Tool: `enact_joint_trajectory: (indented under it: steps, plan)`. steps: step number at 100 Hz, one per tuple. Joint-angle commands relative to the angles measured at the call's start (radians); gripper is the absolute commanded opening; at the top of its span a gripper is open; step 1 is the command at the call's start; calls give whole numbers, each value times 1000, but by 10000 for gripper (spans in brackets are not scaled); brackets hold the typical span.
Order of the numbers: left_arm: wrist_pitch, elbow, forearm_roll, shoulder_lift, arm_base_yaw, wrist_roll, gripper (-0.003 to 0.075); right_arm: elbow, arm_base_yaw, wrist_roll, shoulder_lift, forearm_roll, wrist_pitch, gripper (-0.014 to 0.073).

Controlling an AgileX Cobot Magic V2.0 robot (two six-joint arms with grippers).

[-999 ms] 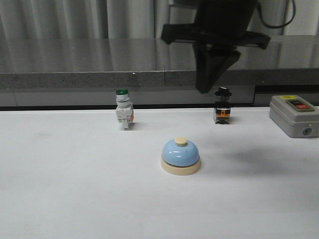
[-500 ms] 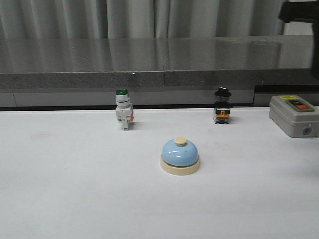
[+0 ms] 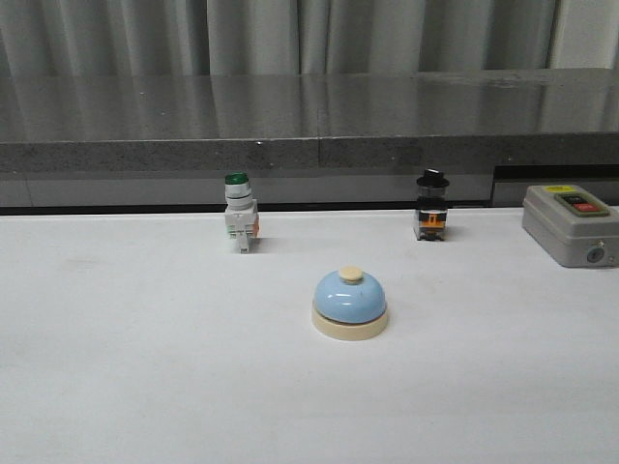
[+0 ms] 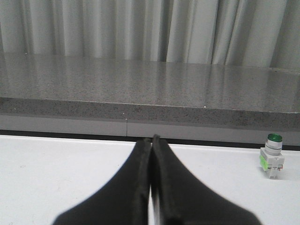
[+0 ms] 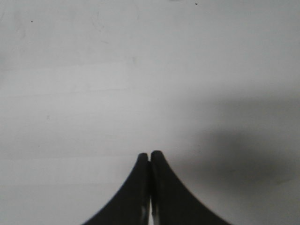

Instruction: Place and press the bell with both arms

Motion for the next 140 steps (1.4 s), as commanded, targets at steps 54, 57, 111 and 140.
enact_joint_trajectory:
  steps: [54, 57, 111, 140]
  plan:
    - [-76, 42, -8, -30, -8, -9, -20, 241, -5, -9, -652, 7, -140, -58]
    - [-76, 42, -8, -30, -8, -9, -20, 247, -5, -9, -677, 7, -149, -58]
    - [-76, 42, -8, -30, -8, -9, -20, 587, -5, -9, -1039, -63, -718, -58]
    - [-76, 42, -8, -30, -8, -9, -20, 732, -5, -9, -1088, -66, -769, -58]
